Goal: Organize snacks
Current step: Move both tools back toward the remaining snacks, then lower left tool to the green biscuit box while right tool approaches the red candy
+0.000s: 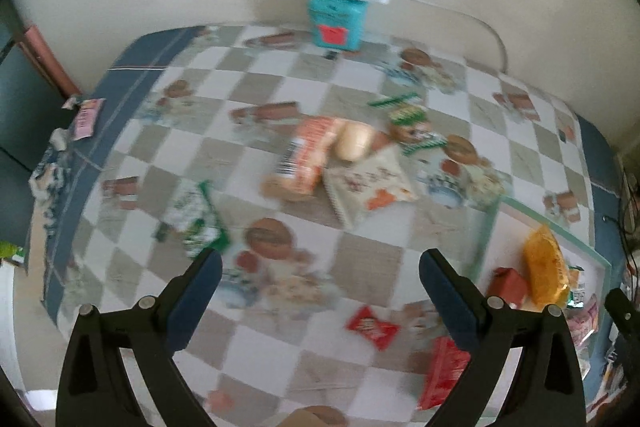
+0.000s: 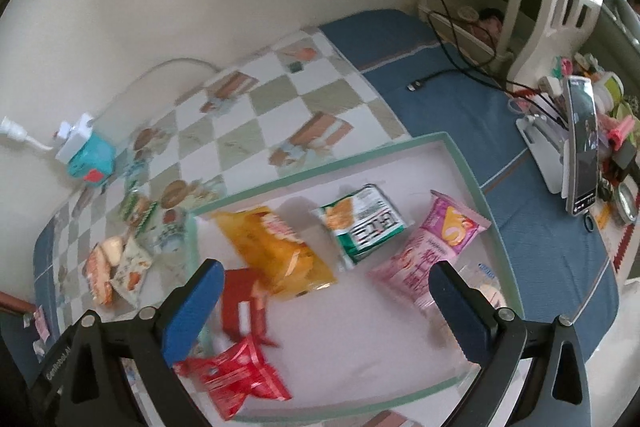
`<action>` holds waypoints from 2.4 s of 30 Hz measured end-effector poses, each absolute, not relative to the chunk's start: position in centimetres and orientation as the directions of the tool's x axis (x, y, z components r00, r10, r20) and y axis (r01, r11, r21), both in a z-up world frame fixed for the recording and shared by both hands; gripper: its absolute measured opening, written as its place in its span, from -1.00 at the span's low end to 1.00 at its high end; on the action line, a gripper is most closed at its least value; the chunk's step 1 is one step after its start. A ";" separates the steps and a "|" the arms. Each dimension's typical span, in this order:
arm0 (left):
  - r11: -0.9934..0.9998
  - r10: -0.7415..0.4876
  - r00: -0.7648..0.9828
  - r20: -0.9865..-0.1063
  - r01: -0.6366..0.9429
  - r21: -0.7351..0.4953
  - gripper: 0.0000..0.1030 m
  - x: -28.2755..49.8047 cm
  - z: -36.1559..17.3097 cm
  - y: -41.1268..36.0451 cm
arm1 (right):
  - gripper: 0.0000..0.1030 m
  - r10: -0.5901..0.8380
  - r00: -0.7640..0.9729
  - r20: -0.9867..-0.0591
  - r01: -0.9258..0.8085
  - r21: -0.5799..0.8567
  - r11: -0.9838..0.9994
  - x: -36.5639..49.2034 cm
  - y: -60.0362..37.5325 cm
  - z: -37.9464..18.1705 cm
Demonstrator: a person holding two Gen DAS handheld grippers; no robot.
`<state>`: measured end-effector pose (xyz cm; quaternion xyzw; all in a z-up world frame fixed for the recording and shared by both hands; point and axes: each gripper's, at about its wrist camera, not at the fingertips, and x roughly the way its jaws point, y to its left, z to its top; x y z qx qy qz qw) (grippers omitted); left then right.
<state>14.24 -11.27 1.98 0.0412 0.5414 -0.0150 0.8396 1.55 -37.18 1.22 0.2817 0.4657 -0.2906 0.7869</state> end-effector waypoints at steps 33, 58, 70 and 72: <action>0.969 0.139 0.399 -0.906 -0.245 0.040 0.92 15.5 2.9 8.1 | 1.00 -0.065 0.448 -0.892 0.447 0.160 0.880 9.3 -17.9 1.7; 0.977 0.043 0.191 -0.981 -0.213 0.002 0.92 17.4 -4.7 4.8 | 1.00 -0.005 0.282 -0.959 0.445 0.126 0.886 11.2 -17.0 -5.7; 0.967 0.021 0.177 -0.984 -0.253 -0.024 0.92 17.6 -5.2 6.4 | 0.96 0.001 0.341 -0.940 0.413 0.151 0.898 11.0 -16.8 -4.8; 0.966 0.021 0.181 -0.983 -0.258 -0.027 0.92 17.6 -5.2 6.8 | 0.87 -0.013 0.338 -0.941 0.422 0.139 0.896 10.9 -16.9 -4.9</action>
